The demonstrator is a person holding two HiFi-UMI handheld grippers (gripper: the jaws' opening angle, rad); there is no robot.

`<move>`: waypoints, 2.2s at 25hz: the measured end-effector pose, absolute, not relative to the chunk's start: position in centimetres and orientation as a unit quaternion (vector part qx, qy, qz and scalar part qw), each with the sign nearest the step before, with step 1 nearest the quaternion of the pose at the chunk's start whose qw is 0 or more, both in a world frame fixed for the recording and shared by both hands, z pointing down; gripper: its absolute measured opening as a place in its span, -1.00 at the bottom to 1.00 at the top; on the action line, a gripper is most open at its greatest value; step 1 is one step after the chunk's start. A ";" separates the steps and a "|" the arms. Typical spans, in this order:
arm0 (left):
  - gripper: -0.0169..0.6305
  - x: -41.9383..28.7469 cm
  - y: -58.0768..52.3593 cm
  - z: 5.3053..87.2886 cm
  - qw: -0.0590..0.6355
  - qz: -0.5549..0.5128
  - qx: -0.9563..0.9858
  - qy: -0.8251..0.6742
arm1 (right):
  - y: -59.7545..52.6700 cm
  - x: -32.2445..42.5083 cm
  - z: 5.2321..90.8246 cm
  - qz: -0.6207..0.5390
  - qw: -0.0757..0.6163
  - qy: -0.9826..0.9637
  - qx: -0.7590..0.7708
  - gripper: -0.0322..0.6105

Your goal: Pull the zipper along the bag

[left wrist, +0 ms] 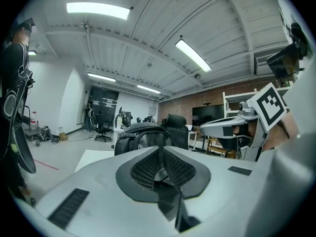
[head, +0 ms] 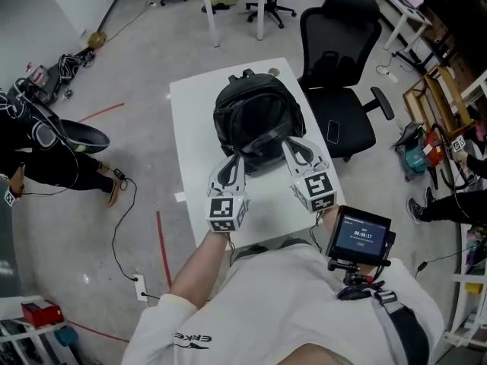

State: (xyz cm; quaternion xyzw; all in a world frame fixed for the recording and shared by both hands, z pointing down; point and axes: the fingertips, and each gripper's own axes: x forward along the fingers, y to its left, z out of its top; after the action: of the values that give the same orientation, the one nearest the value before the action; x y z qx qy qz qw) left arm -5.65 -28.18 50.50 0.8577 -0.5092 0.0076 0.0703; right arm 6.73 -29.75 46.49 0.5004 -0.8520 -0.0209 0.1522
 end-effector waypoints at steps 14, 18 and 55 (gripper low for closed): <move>-0.91 1.0 -18.9 48.9 0.061 0.022 0.824 -0.564 | -19.6 12.9 47.3 0.009 0.114 -0.884 0.453 -0.89; -0.92 2.8 -16.1 48.5 0.057 0.024 0.813 -0.580 | -17.4 14.5 46.9 0.008 0.105 -0.893 0.437 -0.89; -0.94 2.7 -10.0 47.4 0.029 0.017 0.815 -0.578 | -11.0 12.7 45.3 -0.010 0.103 -0.897 0.429 -0.89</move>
State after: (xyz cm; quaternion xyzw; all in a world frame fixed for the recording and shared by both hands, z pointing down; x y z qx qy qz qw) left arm 2.71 -10.01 47.41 0.8151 -0.5784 0.0173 0.0286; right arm 12.72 -10.98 45.33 0.4289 -0.8974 -0.0100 0.1028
